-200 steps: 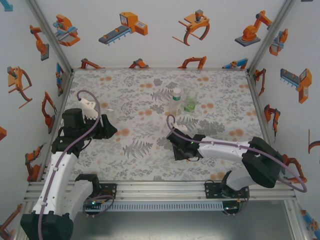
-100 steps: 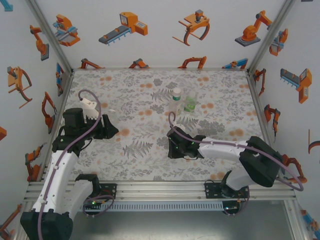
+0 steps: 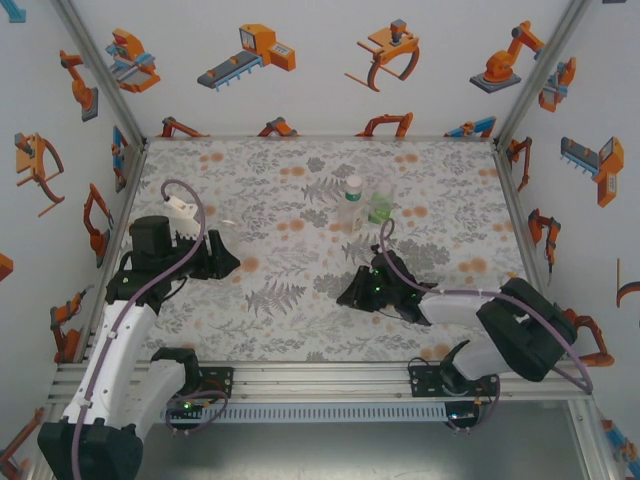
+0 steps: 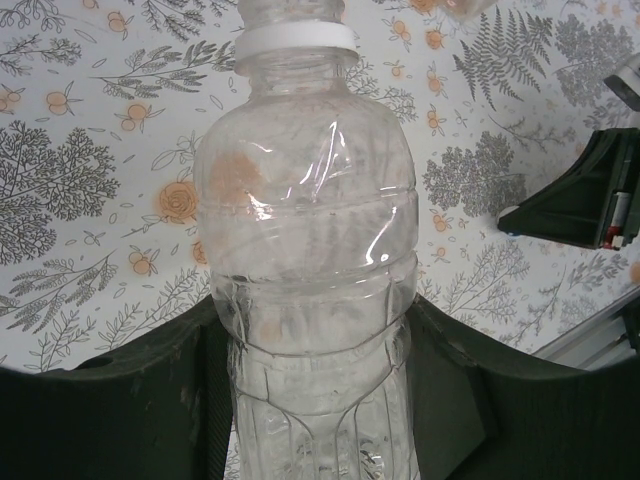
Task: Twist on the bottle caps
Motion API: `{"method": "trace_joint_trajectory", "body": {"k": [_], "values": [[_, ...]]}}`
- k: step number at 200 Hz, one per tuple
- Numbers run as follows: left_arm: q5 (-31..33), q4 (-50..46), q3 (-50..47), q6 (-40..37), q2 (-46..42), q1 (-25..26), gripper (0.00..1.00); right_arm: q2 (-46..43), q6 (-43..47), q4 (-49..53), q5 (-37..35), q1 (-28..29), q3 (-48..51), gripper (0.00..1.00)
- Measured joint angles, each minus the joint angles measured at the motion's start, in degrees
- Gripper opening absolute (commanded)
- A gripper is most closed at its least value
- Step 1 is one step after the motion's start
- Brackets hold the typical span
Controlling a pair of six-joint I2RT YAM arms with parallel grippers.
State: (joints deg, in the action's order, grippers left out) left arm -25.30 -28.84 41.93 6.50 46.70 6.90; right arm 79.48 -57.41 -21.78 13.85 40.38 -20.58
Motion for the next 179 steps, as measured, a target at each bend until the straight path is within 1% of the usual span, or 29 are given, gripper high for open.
{"method": "trace_joint_trajectory", "body": {"k": [20,39,70,95,113,131,168,179], "values": [[0.3,-0.1,0.0,0.0,-0.1,0.3,0.14,-3.9,-0.9,0.8,0.2,-2.4,2.5,0.39],[0.5,-0.2,0.0,0.0,-0.5,0.5,0.14,-7.9,-0.4,6.1,-1.4,-3.1,2.5,0.43],[1.1,-0.3,0.0,0.0,-1.3,1.7,0.13,-13.0,1.8,18.3,-6.5,-3.1,-0.1,0.47],[1.5,-0.3,0.0,0.0,-1.9,3.9,0.12,-15.8,4.2,28.9,-11.0,-3.0,-3.3,0.47],[1.6,0.6,-0.4,0.0,-3.1,7.0,0.12,-16.7,6.4,35.8,-14.1,-2.0,-7.7,0.46],[1.8,1.8,-0.9,0.0,-4.6,10.9,0.12,-16.5,9.0,40.6,-16.5,-0.1,-12.9,0.46],[2.2,5.7,-2.6,-1.9,-7.7,20.2,0.11,-12.9,13.0,46.0,-20.0,4.5,-20.7,0.45],[2.2,6.9,-3.3,-2.8,-8.7,23.0,0.09,-11.3,13.9,47.1,-20.7,5.8,-22.1,0.45]]}}
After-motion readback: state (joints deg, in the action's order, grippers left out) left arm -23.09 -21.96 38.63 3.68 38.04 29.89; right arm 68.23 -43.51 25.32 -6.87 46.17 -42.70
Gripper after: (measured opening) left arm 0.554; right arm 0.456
